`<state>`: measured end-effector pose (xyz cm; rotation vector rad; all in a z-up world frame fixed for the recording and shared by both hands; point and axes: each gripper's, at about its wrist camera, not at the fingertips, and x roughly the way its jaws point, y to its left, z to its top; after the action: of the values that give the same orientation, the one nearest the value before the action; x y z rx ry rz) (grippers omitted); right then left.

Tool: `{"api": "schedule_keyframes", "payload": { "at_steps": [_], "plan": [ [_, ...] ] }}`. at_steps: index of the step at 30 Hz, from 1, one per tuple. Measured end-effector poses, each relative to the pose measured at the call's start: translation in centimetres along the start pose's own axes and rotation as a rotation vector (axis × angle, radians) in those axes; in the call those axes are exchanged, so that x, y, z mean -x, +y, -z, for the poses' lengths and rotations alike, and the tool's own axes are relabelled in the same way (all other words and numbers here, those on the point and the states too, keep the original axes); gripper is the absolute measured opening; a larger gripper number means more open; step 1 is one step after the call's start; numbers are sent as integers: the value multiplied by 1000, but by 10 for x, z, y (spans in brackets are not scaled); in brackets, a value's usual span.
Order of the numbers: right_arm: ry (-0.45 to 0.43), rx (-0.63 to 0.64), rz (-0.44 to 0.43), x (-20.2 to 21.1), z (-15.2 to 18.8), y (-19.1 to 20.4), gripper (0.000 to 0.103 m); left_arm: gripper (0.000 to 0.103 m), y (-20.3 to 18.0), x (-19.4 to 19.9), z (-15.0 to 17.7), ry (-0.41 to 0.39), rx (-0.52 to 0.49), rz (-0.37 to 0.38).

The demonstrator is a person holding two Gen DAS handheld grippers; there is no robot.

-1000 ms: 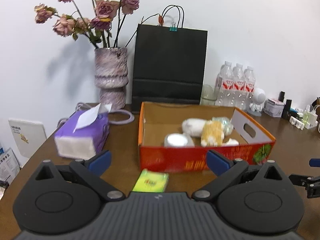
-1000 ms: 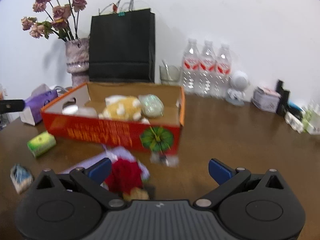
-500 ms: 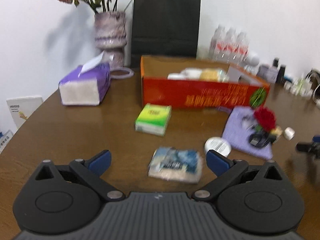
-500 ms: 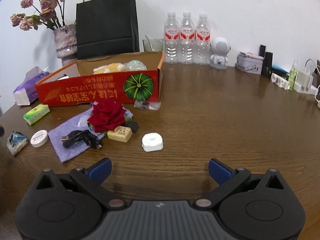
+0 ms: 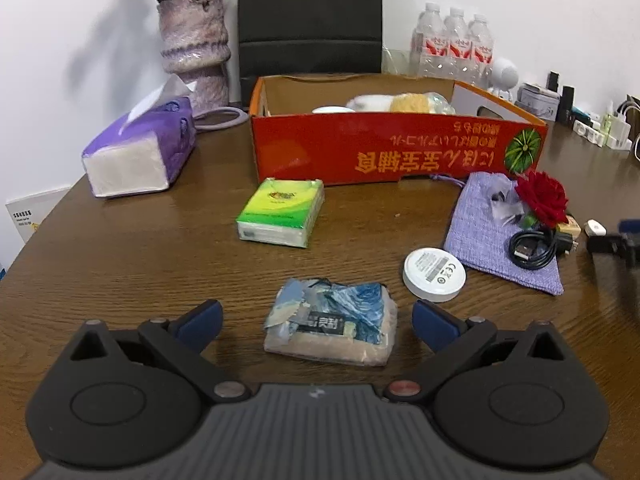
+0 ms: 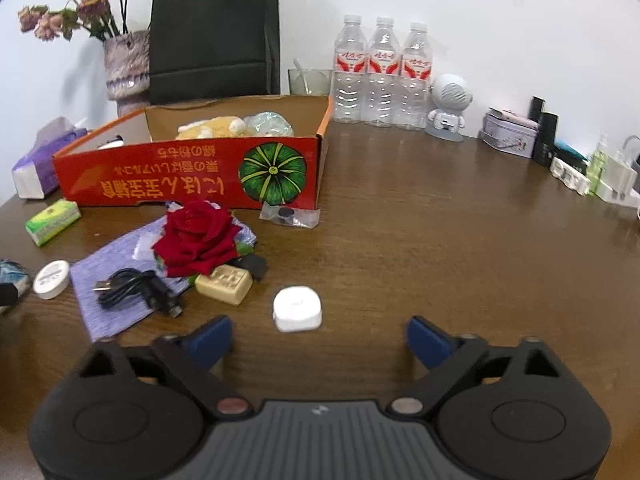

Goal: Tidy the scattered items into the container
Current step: 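Grasp the white round object with the right gripper while the left grasps the snack packet, then lower the white object and snack packet into the cardboard box and release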

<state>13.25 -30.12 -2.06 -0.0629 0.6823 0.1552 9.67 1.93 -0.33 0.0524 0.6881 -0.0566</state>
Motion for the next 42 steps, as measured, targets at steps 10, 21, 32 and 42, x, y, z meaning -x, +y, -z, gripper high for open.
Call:
{"api": "schedule_keyframes", "payload": {
  "at_steps": [10, 21, 32, 42],
  "plan": [
    [-65, -20, -42, 10, -2, 1, 25, 34, 1, 11, -4, -68, 29, 59],
    [-108, -27, -68, 22, -5, 7, 25, 34, 0, 24, -9, -125, 37, 72],
    [-182, -15, -126, 29, -36, 33, 25, 34, -8, 29, -51, -229, 52, 101],
    [-245, 16, -182, 9, -102, 69, 25, 34, -21, 5, -111, -301, 91, 140]
  ]
}}
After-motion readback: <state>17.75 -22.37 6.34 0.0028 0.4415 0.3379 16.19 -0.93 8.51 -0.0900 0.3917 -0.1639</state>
